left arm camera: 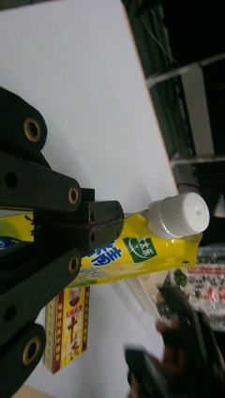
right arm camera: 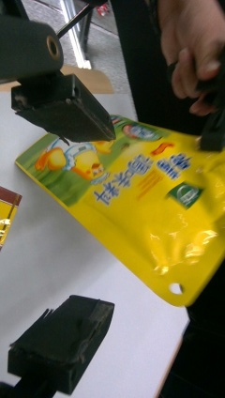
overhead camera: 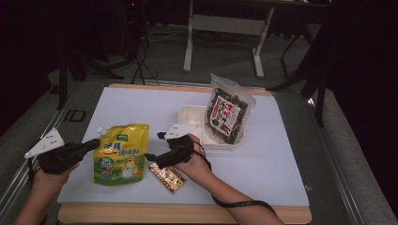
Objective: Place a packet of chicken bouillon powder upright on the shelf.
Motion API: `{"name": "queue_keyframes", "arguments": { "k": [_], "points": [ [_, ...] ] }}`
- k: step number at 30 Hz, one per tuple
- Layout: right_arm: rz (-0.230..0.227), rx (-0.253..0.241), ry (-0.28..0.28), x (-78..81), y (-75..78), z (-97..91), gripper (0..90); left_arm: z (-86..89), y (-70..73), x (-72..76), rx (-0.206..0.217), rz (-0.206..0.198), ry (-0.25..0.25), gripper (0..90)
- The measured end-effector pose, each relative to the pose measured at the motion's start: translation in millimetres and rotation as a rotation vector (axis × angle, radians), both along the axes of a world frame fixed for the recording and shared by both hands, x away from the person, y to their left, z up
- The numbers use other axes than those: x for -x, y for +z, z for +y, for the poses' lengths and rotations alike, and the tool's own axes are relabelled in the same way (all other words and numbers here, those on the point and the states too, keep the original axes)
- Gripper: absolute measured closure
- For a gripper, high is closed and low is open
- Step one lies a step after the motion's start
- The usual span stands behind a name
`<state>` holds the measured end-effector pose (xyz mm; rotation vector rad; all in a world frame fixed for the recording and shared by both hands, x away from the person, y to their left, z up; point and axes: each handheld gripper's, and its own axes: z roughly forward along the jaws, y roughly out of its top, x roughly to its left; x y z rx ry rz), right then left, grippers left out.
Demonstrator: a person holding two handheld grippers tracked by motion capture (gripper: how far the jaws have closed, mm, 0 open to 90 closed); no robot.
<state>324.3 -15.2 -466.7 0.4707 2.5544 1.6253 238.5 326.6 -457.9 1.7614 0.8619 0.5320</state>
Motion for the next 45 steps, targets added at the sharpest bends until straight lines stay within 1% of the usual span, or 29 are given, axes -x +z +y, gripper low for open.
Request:
{"name": "queue_keyframes", "arguments": {
  "k": [2,3,6,7,9,10,11,13,14,15,16,17,19,20,21,23,24,25,27,30,32,33,35,37,39,41,42,43,45],
  "points": [
    [0.004,-0.002,0.002,-1.4,-2.0,2.2,15.1,-0.4,0.2,1.1,0.006,-0.01,-0.013,90.0],
    [0.019,-0.012,0.011,-4.1,-5.0,5.4,15.0,-0.3,0.2,1.7,0.014,-0.019,-0.028,90.0],
    [0.027,-0.006,0.009,-8.2,-10.6,12.8,15.1,0.3,0.0,2.6,0.025,-0.033,-0.053,90.0],
    [0.041,-0.015,0.02,-9.8,-16.1,17.4,15.9,0.3,-0.1,2.7,0.024,-0.033,-0.051,90.0],
    [0.05,-0.014,0.03,-10.3,-18.2,19.0,16.9,1.1,0.0,2.9,0.025,-0.031,-0.054,90.0],
    [0.07,-0.012,0.048,-10.6,-23.9,22.4,24.1,1.0,0.0,3.3,0.024,-0.033,-0.055,90.0],
    [0.081,-0.009,0.068,-11.0,-26.7,23.9,27.2,1.4,0.2,3.7,0.028,-0.031,-0.061,90.0],
    [0.081,-0.001,0.067,-10.3,-29.0,25.3,29.1,1.3,0.3,3.9,0.026,-0.032,-0.06,90.0],
    [0.091,-0.002,0.08,-10.0,-31.3,26.6,35.7,1.5,0.4,4.2,0.03,-0.031,-0.063,90.0],
    [0.099,0.007,0.1,-9.2,-35.4,29.0,39.9,1.5,0.4,4.2,0.03,-0.031,-0.063,90.0],
    [0.099,0.007,0.1,-9.2,-35.4,29.0,39.9,1.6,0.4,4.2,0.031,-0.029,-0.064,90.0],
    [0.105,0.047,0.13,-7.6,-40.9,32.9,47.2,1.8,0.5,4.0,0.029,-0.025,-0.062,90.0],
    [0.105,0.047,0.13,-7.6,-40.9,32.9,47.2,2.2,0.6,3.7,0.03,-0.022,-0.065,90.0],
    [0.118,0.085,0.165,-3.8,-46.5,38.9,60.8,3.0,1.6,1.9,0.025,-0.003,-0.066,90.0],
    [0.115,0.095,0.177,-2.7,-47.6,41.1,65.0,3.2,2.2,1.2,0.024,0.005,-0.067,90.0],
    [0.134,0.1,0.201,-2.3,-48.6,43.4,70.9,3.7,3.2,0.2,0.006,0.017,-0.06,90.0],
    [0.153,0.095,0.205,-2.7,-48.3,43.1,74.6,3.7,3.2,0.2,0.006,0.017,-0.06,90.0],
    [0.173,0.086,0.216,-4.3,-47.8,42.5,78.3,5.0,4.0,-0.8,0.002,0.03,-0.056,90.0],
    [0.193,0.083,0.226,-4.8,-46.8,42.5,81.8,5.1,4.6,-1.7,-0.007,0.037,-0.05,90.0],
    [0.215,0.086,0.238,-3.2,-44.6,43.7,83.2,5.5,6.1,-3.5,-0.012,0.049,-0.042,90.0],
    [0.221,0.081,0.239,-1.5,-42.6,44.4,83.4,6.2,7.9,-4.8,-0.004,0.049,-0.042,90.0],
    [0.235,0.077,0.239,-1.0,-41.0,44.3,83.5,6.9,9.1,-5.7,0.005,0.05,-0.045,90.0],
    [0.235,0.073,0.239,0.5,-35.5,43.3,83.7,8.6,11.9,-7.9,0.027,0.05,-0.051,89.8],
    [0.235,0.059,0.235,0.7,-27.6,40.6,84.0,11.1,15.4,-10.8,0.058,0.054,-0.055,87.5],
    [0.242,0.043,0.235,-0.1,-20.3,36.9,84.2,11.4,18.1,-13.2,0.074,0.054,-0.061,85.3],
    [0.232,0.043,0.223,0.7,-14.0,33.3,84.3,9.5,19.7,-15.4,0.077,0.049,-0.058,82.9],
    [0.232,0.043,0.223,0.7,-14.0,33.3,84.3,9.5,19.7,-15.4,0.077,0.049,-0.058,80.6],
    [0.228,0.04,0.218,1.1,-11.7,31.6,84.3,8.5,20.1,-17.0,0.085,0.051,-0.063,80.6],
    [0.221,0.034,0.196,1.8,-6.0,25.4,84.3,6.1,20.0,-19.7,0.096,0.05,-0.066,74.2]
  ]
}}
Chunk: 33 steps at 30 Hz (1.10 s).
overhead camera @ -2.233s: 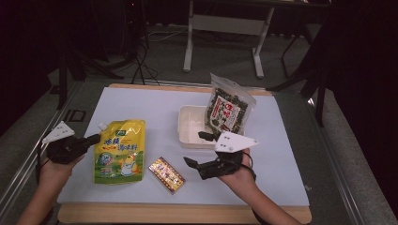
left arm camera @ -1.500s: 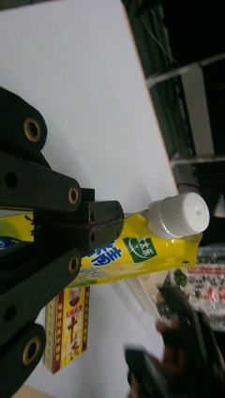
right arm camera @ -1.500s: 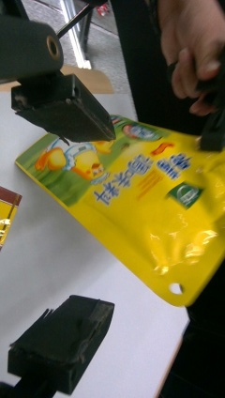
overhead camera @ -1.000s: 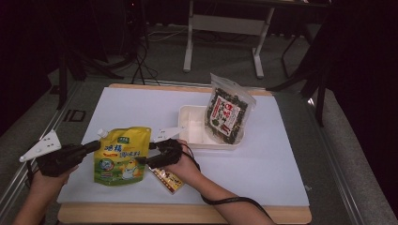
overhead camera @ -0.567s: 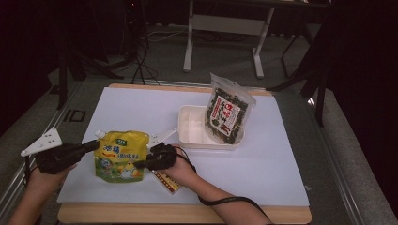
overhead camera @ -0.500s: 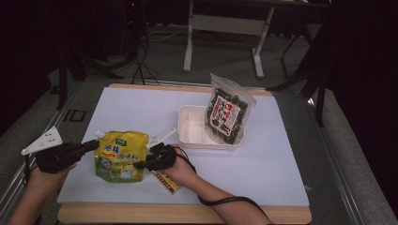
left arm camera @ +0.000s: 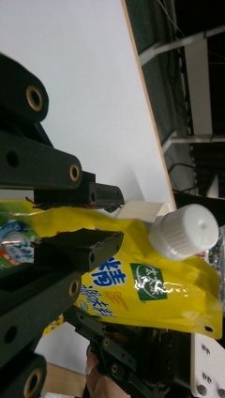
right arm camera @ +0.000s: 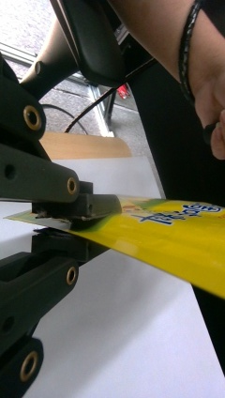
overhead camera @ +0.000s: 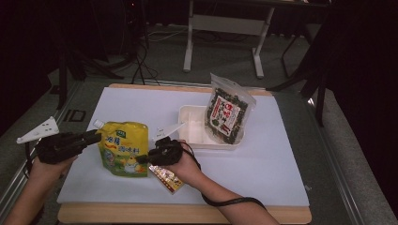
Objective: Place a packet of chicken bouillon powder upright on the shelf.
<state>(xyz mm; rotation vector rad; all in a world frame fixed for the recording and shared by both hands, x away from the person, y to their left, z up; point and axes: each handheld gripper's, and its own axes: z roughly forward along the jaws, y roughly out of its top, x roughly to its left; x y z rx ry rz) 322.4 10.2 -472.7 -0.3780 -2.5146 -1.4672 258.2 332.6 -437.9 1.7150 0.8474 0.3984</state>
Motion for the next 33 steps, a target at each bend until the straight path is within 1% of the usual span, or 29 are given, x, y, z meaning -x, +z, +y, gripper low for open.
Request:
{"name": "queue_keyframes", "arguments": {
  "k": [2,3,4,5,6,7,9,11,12,13,15,16,17,19,21,22,23,25,26,27,28,29,30,31,33],
  "points": [
    [0.0,-0.007,-0.007,-0.3,2.7,-4.5,84.3,-2.7,-0.4,-3.0,0.011,0.006,-0.012,72.7],
    [-0.006,-0.01,-0.014,-0.7,4.1,-7.2,84.4,-5.2,-0.3,-4.9,0.006,0.008,-0.019,72.7],
    [-0.002,-0.015,-0.017,-0.9,6.2,-10.9,84.4,-6.9,-0.2,-5.8,0.005,0.008,-0.022,72.4],
    [-0.01,-0.014,-0.017,-0.9,7.5,-13.0,84.5,-9.1,-0.1,-7.3,0.01,0.006,-0.029,71.2],
    [-0.02,-0.014,-0.022,-0.7,9.4,-15.9,84.5,-11.8,0.5,-9.4,0.012,0.013,-0.041,69.8],
    [-0.023,-0.018,-0.031,-1.2,11.3,-19.7,84.5,-13.9,0.9,-10.4,0.007,0.013,-0.046,72.8],
    [-0.035,-0.018,-0.04,-1.7,13.9,-24.5,84.5,-18.9,2.6,-12.6,-0.001,0.008,-0.054,75.5],
    [-0.039,-0.023,-0.052,-2.7,16.2,-30.7,84.5,-22.4,4.7,-14.9,0.011,0.0,-0.066,74.4],
    [-0.039,-0.031,-0.054,-3.4,17.2,-33.8,84.5,-24.1,5.8,-16.0,0.013,-0.005,-0.067,70.8],
    [-0.049,-0.027,-0.058,-3.3,19.2,-36.9,84.5,-25.7,6.8,-16.9,0.017,-0.006,-0.068,67.1],
    [-0.065,-0.041,-0.08,-3.2,24.4,-44.6,84.5,-28.9,8.8,-19.0,0.019,-0.009,-0.073,61.5],
    [-0.07,-0.043,-0.087,-3.5,26.5,-47.3,84.5,-30.9,10.1,-20.4,0.023,-0.006,-0.071,57.8],
    [-0.075,-0.055,-0.098,-4.2,30.0,-52.4,84.5,-32.0,10.8,-21.1,0.022,-0.006,-0.07,53.5],
    [-0.089,-0.065,-0.113,-5.4,35.6,-59.6,84.5,-35.5,12.1,-22.3,0.025,-0.016,-0.066,49.2],
    [-0.103,-0.072,-0.137,-6.9,42.2,-68.2,84.5,-38.4,11.9,-23.0,0.02,-0.017,-0.052,41.5],
    [-0.103,-0.072,-0.137,-6.9,42.2,-68.2,84.5,-38.4,11.9,-23.0,0.02,-0.017,-0.052,37.6],
    [-0.105,-0.08,-0.154,-8.2,46.0,-74.1,84.5,-39.3,11.0,-22.9,0.021,-0.018,-0.05,37.6],
    [-0.114,-0.086,-0.189,-10.0,52.1,-83.4,84.5,-42.0,7.9,-22.0,0.03,-0.02,-0.02,26.3],
    [-0.116,-0.089,-0.214,-10.6,55.2,-88.0,84.5,-43.6,5.2,-21.9,0.033,-0.015,-0.01,17.8],
    [-0.13,-0.087,-0.244,-11.0,59.1,-93.3,84.5,-44.9,3.5,-21.7,0.029,-0.016,-0.002,17.8],
    [-0.139,-0.086,-0.26,-11.2,61.4,-96.4,84.4,-47.7,0.4,-21.2,0.014,-0.018,0.021,14.6],
    [-0.151,-0.084,-0.293,-11.6,65.1,-101.3,84.4,-50.0,-2.3,-21.0,0.004,-0.018,0.031,14.4],
    [-0.162,-0.082,-0.323,-12.0,67.6,-105.2,84.5,-52.1,-5.1,-20.5,0.001,-0.022,0.032,12.6],
    [-0.172,-0.077,-0.349,-12.2,69.9,-108.6,84.4,-54.6,-7.9,-20.2,-0.005,-0.02,0.035,8.9],
    [-0.192,-0.066,-0.403,-12.8,73.0,-114.6,84.5,-61.2,-12.5,-19.1,-0.054,-0.02,0.045,0.7]
  ]
}}
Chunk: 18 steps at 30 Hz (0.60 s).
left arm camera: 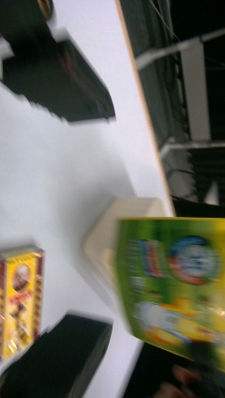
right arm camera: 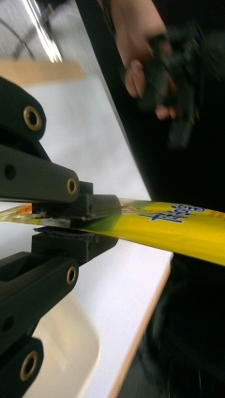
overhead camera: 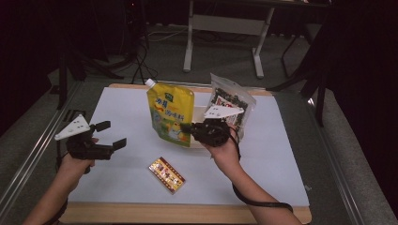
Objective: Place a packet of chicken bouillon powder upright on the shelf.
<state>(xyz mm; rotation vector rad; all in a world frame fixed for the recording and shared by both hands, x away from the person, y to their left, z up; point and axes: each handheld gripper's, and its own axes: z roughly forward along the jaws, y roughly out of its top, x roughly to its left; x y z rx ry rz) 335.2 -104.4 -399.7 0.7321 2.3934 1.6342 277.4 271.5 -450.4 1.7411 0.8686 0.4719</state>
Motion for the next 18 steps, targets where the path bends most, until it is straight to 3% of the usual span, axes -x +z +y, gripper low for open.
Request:
{"name": "queue_keyframes", "arguments": {
  "k": [5,6,9,14,18],
  "points": [
    [-0.022,0.016,-0.128,-5.9,2.4,-19.2,84.5,-16.3,-10.7,6.4,-0.044,-0.009,0.012,0.7],
    [-0.022,0.016,-0.128,-5.9,2.4,-19.2,84.5,-19.2,-13.1,7.4,-0.051,-0.008,0.012,0.7],
    [-0.035,0.018,-0.2,-11.1,2.1,-33.4,84.6,-24.2,-20.6,10.1,-0.045,-0.005,0.013,0.7],
    [-0.035,0.023,-0.258,-15.9,-1.3,-44.8,84.6,-28.7,-34.0,13.4,-0.045,0.001,0.022,0.7],
    [-0.058,0.065,-0.319,-18.4,-5.6,-50.9,84.6,-29.4,-38.8,15.5,-0.049,-0.004,0.035,0.7]
  ]
}}
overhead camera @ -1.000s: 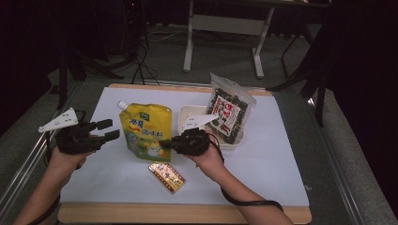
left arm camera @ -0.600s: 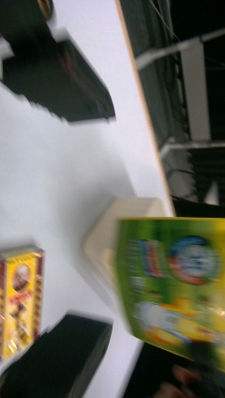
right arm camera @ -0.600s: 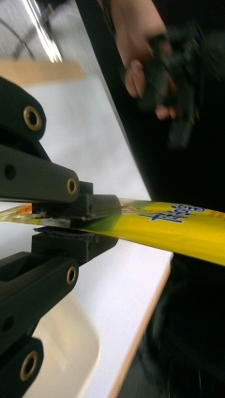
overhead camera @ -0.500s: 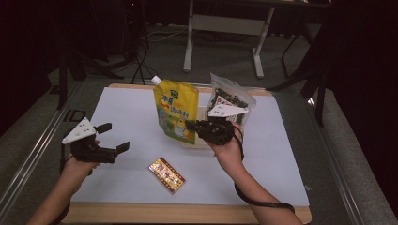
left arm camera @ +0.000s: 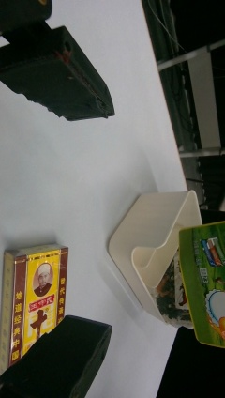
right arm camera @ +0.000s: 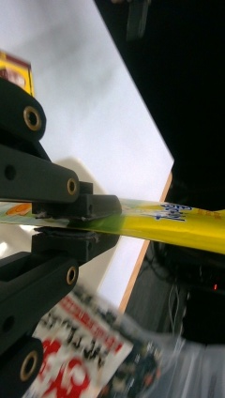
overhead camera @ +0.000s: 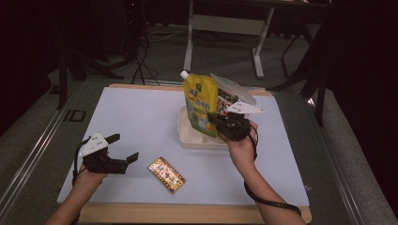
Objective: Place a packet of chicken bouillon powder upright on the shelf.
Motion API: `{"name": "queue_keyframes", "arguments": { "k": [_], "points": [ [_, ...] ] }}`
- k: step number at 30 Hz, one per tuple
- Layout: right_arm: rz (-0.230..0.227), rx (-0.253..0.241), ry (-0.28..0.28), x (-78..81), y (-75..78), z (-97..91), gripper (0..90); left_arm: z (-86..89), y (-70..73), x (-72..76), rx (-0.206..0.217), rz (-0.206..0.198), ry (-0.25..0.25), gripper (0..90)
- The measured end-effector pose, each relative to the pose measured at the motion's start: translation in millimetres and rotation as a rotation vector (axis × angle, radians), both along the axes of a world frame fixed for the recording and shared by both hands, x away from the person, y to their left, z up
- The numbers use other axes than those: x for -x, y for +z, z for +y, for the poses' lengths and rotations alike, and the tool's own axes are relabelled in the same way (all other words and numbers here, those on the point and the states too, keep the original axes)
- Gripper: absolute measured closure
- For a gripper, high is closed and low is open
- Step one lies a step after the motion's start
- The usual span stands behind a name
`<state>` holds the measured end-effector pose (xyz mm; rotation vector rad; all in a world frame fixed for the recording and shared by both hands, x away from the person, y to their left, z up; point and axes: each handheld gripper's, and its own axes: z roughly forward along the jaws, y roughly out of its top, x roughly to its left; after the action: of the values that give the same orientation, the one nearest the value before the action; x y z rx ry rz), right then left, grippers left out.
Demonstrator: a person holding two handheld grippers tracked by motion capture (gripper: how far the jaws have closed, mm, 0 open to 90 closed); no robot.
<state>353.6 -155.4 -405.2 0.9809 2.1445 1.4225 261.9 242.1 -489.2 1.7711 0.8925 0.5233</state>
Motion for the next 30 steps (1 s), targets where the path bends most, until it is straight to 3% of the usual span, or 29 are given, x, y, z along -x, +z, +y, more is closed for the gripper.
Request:
{"name": "queue_keyframes", "arguments": {
  "k": [6,15,21,30],
  "points": [
    [0.004,0.003,-0.05,-7.7,-7.8,-1.1,84.6,2.5,-4.9,0.2,0.011,0.008,0.011,0.7],
    [0.036,-0.005,-0.102,-23.2,-25.2,11.8,84.7,5.3,-10.9,-0.3,0.011,0.02,0.025,0.7],
    [0.053,0.013,-0.087,-26.0,-36.2,29.4,84.8,4.7,-11.9,0.2,-0.004,0.021,0.021,0.7],
    [0.053,0.023,-0.077,-20.7,-48.6,33.2,84.8,5.5,-14.5,-1.3,0.0,0.033,0.021,0.7]
  ]
}}
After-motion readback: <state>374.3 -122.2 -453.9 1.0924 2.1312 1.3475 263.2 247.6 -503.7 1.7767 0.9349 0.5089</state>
